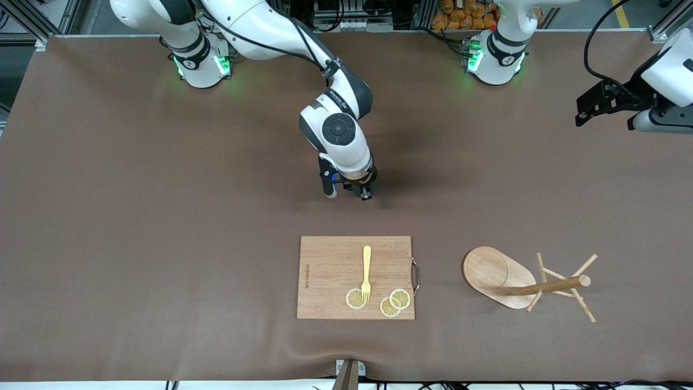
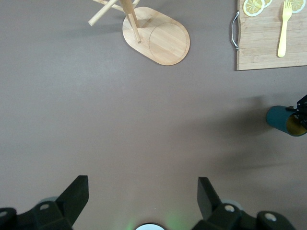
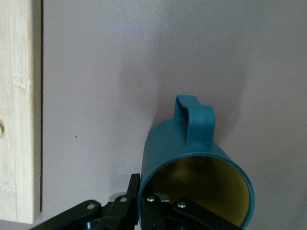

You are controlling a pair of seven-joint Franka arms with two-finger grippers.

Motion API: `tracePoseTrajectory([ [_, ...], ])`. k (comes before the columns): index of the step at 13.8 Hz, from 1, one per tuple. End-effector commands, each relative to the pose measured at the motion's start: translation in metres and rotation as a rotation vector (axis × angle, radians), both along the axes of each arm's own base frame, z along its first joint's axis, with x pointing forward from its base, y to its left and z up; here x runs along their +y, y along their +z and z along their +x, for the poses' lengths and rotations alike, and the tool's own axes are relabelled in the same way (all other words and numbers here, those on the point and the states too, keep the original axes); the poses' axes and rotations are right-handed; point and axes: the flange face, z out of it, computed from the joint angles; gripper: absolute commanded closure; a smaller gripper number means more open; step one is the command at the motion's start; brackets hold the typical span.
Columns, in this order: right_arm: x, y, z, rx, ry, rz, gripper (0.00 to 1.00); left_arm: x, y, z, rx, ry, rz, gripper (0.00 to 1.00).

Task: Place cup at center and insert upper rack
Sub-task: 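Carry the teal mug with the right gripper toward the table middle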

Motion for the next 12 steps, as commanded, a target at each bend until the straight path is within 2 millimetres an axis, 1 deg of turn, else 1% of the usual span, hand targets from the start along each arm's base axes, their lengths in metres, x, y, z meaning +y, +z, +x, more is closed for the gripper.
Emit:
tracePoseTrajectory([
  [1, 0.008, 0.001, 0.001, -0.008, -0.024, 0.013, 1.00, 0.000, 0.004, -0.003, 0.006, -0.002, -0.013, 0.00],
  [2, 0.008, 0.000, 0.001, -0.007, -0.024, 0.012, 0.80, 0.000, 0.004, -0.003, 0.006, 0.000, -0.013, 0.00],
  [4, 0.004, 0.000, 0.005, -0.008, -0.030, 0.012, 0.00, 0.001, 0.004, -0.002, 0.007, 0.001, -0.018, 0.00],
  [6, 0.000, 0.004, 0.010, -0.005, -0.037, 0.014, 0.00, -0.003, 0.005, -0.003, 0.005, -0.005, -0.016, 0.00],
  [9, 0.000, 0.008, 0.010, -0.005, -0.033, 0.014, 0.00, -0.005, 0.006, -0.004, 0.004, -0.010, -0.018, 0.00],
  [10, 0.000, 0.011, 0.010, 0.001, -0.032, 0.011, 0.00, -0.007, 0.006, -0.004, 0.002, -0.013, -0.016, 0.00],
  [12, -0.003, 0.022, 0.018, 0.018, -0.036, 0.005, 0.00, -0.008, 0.006, -0.004, 0.002, -0.016, -0.016, 0.00],
])
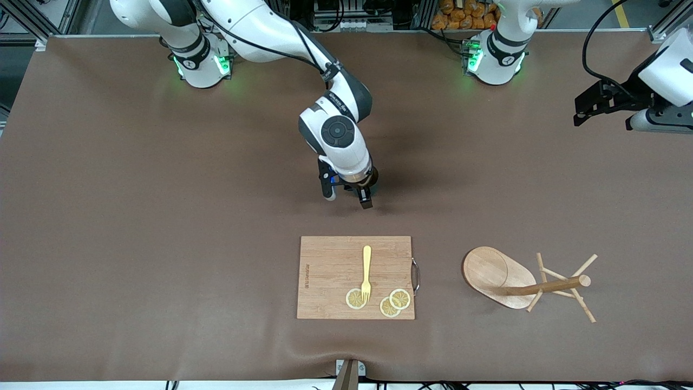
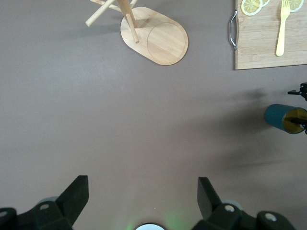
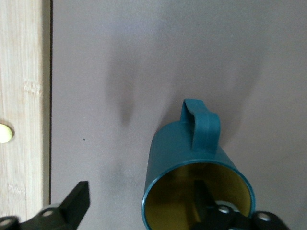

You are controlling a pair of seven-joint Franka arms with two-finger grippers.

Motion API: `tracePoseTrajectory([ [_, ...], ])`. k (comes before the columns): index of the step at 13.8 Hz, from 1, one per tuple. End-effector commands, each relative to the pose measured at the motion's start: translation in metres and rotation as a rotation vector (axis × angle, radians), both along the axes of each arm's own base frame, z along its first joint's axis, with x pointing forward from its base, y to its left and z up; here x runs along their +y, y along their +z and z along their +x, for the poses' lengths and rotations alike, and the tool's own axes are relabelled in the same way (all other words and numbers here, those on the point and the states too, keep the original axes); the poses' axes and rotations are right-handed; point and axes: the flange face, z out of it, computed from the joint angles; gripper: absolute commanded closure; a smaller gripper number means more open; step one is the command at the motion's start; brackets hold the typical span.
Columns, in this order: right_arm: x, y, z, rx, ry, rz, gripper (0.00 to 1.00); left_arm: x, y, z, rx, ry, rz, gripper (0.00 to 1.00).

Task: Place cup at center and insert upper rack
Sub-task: 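Lower the teal mug onto the table and open the right gripper, then withdraw the right gripper while the left gripper reaches over the mug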

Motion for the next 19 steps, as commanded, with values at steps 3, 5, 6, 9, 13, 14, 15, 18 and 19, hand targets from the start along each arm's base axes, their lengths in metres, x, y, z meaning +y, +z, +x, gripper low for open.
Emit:
tracePoseTrajectory([
  [3, -0.003, 0.024, 0.013, 0.034, -0.024, 0.004, 0.00, 0.001, 0.006, -0.003, 0.002, 0.002, -0.016, 0.00],
  [5, -0.011, 0.035, 0.021, 0.043, -0.031, 0.002, 0.00, 0.003, 0.006, -0.003, 0.002, 0.003, -0.018, 0.00],
  [6, -0.016, 0.037, 0.024, 0.060, -0.035, -0.007, 0.00, 0.003, 0.006, -0.003, 0.002, 0.006, -0.018, 0.00],
  [9, -0.022, 0.046, 0.032, 0.060, -0.030, -0.011, 0.00, 0.001, 0.006, -0.003, 0.002, 0.002, -0.018, 0.00],
  [13, -0.060, 0.077, 0.052, 0.105, 0.076, -0.029, 0.00, 0.006, 0.006, -0.002, 0.002, 0.011, -0.017, 0.00],
  [14, -0.073, 0.089, 0.057, 0.117, 0.096, -0.030, 0.00, 0.007, 0.005, -0.001, 0.004, 0.013, -0.017, 0.00],
  [15, -0.084, 0.099, 0.062, 0.122, 0.110, -0.029, 0.00, 0.007, 0.003, 0.000, 0.007, 0.014, -0.016, 0.00],
  [18, -0.124, 0.131, 0.077, 0.134, 0.206, -0.026, 0.00, 0.003, 0.006, 0.005, -0.010, 0.008, -0.020, 0.00],
  [19, -0.135, 0.138, 0.076, 0.147, 0.276, -0.034, 0.00, 0.001, 0.007, 0.006, -0.019, 0.005, -0.022, 0.00],
])
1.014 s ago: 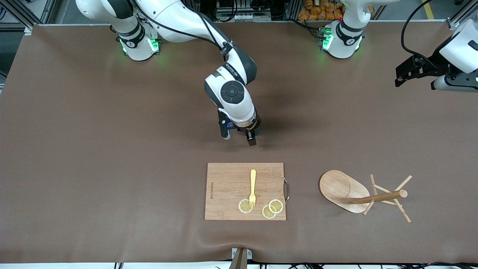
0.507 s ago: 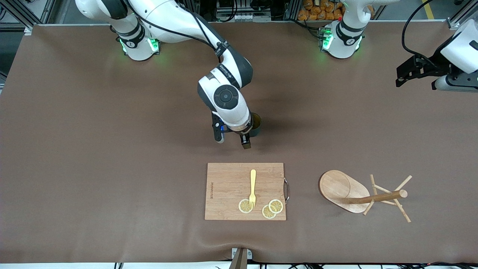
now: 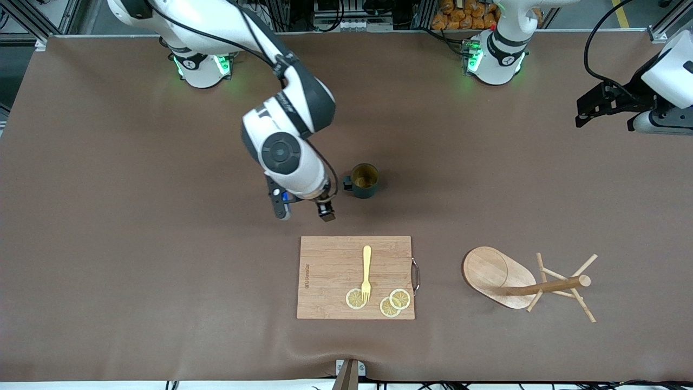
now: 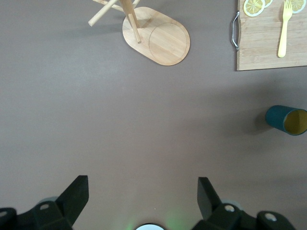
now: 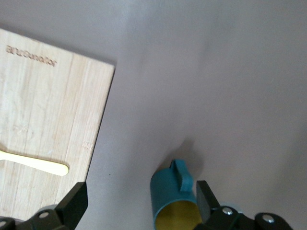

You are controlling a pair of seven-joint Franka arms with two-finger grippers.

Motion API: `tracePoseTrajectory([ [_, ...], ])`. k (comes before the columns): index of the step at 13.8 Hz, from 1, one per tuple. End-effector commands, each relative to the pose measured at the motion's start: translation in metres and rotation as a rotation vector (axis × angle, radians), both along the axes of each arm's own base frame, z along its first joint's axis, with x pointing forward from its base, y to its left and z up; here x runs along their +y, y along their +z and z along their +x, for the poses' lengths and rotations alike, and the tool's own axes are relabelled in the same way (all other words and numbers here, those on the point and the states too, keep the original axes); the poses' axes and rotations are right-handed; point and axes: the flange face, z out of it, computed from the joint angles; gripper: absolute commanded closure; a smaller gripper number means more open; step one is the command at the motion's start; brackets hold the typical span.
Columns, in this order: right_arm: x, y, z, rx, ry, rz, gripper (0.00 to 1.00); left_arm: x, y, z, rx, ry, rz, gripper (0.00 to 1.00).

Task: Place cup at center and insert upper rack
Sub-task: 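Withdraw the right gripper while the left gripper reaches over the mug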

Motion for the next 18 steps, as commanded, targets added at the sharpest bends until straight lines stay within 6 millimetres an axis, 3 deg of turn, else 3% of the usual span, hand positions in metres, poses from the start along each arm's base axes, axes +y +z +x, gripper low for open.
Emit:
tracePoseTrajectory([
  [1, -0.038, 0.027, 0.004, 0.035, 0.136, 0.019, 0.00, -0.008, 0.010, 0.005, -0.039, -0.001, -0.027, 0.00],
  [2, -0.062, 0.036, 0.015, 0.039, 0.164, 0.033, 0.00, -0.012, 0.010, 0.005, -0.045, 0.012, -0.041, 0.00],
  [3, -0.074, 0.044, 0.015, 0.045, 0.229, 0.039, 0.00, -0.026, 0.010, 0.004, -0.045, -0.009, -0.047, 0.00],
  [4, -0.087, 0.050, 0.019, 0.047, 0.288, 0.048, 0.00, -0.055, 0.006, 0.001, -0.038, -0.052, -0.047, 0.00],
  [5, -0.113, 0.059, 0.028, 0.047, 0.311, 0.063, 0.00, -0.068, 0.003, 0.001, -0.032, -0.062, -0.050, 0.00],
  [7, -0.148, 0.074, 0.035, 0.049, 0.397, 0.089, 0.00, -0.115, -0.001, -0.007, -0.033, -0.090, -0.055, 0.00],
  [11, -0.231, 0.084, 0.046, 0.042, 0.593, 0.164, 0.00, -0.189, -0.001, -0.022, -0.061, -0.026, -0.083, 0.00],
  [14, -0.287, 0.096, 0.050, 0.004, 0.688, 0.185, 0.00, -0.251, -0.025, -0.026, -0.070, 0.044, -0.117, 0.00],
  [18, -0.364, 0.117, 0.056, -0.044, 0.860, 0.140, 0.00, -0.335, -0.067, -0.048, -0.084, 0.059, -0.084, 0.00],
])
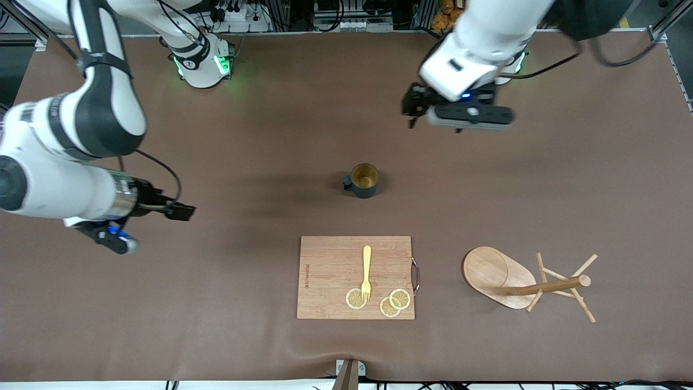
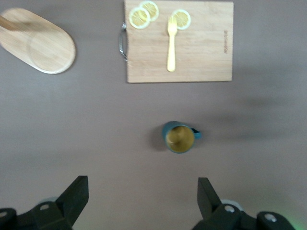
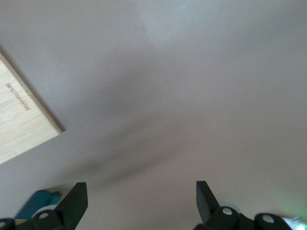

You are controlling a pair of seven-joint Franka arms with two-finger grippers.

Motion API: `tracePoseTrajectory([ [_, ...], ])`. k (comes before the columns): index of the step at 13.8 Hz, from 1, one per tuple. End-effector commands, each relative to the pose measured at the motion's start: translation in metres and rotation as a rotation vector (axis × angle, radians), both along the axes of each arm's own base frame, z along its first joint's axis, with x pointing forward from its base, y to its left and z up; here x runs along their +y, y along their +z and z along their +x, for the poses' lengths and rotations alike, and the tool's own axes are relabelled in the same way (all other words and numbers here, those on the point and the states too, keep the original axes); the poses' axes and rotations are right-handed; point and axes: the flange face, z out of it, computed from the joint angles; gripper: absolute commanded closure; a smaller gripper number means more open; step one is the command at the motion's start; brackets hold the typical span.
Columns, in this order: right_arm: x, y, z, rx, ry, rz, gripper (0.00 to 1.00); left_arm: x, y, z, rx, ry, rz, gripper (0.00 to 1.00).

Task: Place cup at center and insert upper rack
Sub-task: 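Withdraw the right gripper while the left gripper reaches over the mug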

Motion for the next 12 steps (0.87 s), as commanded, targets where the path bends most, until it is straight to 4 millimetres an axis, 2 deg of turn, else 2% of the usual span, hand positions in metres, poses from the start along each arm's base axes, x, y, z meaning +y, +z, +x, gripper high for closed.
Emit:
tracePoseTrajectory([
  [1, -0.060, 0.020, -0.009, -0.038, 0.091, 0.023, 0.00, -0.053, -0.024, -0.012, -0.026, 0.018, 0.031, 0.00],
  [4, -0.125, 0.024, -0.010, -0.075, 0.222, 0.069, 0.00, -0.105, -0.064, -0.021, -0.071, 0.067, 0.021, 0.00],
  [6, -0.152, 0.027, -0.020, -0.077, 0.255, 0.043, 0.00, -0.141, -0.098, -0.026, -0.119, 0.120, 0.007, 0.00],
  [7, -0.160, 0.036, -0.026, -0.088, 0.285, 0.028, 0.00, -0.156, -0.115, -0.034, -0.143, 0.121, 0.033, 0.00],
  [9, -0.162, 0.048, -0.047, -0.109, 0.317, 0.037, 0.00, -0.180, -0.146, -0.051, -0.196, 0.144, 0.100, 0.00],
  [12, -0.150, 0.057, -0.081, -0.184, 0.330, 0.030, 0.00, -0.216, -0.197, -0.082, -0.285, 0.212, 0.170, 0.00],
])
